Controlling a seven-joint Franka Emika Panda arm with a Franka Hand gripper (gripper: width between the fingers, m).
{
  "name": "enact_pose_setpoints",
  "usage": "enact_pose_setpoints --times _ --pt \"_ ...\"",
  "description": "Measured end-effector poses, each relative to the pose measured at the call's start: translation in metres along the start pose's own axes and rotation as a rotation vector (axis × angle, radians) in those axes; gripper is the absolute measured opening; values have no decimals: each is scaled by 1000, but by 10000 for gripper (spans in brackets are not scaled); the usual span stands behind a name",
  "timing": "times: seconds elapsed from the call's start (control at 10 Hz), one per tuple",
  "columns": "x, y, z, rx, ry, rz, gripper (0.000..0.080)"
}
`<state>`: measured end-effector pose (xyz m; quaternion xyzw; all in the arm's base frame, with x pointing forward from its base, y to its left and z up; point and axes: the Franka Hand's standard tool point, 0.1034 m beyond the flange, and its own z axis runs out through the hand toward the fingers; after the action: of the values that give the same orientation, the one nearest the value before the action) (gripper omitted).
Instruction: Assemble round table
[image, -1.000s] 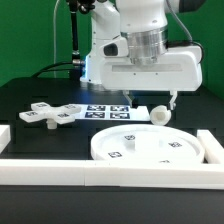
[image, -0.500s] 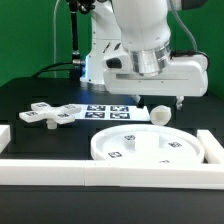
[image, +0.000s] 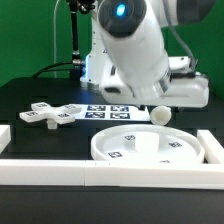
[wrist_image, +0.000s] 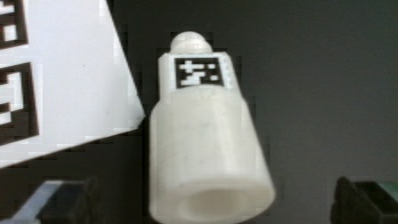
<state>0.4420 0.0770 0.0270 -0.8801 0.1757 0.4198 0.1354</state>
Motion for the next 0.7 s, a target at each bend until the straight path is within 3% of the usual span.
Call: enact_pose_setpoints --times 0.1,0.7 --pt "3 3 3 -3 -53 9 649" --pt "6 4 22 -15 -77 42 649"
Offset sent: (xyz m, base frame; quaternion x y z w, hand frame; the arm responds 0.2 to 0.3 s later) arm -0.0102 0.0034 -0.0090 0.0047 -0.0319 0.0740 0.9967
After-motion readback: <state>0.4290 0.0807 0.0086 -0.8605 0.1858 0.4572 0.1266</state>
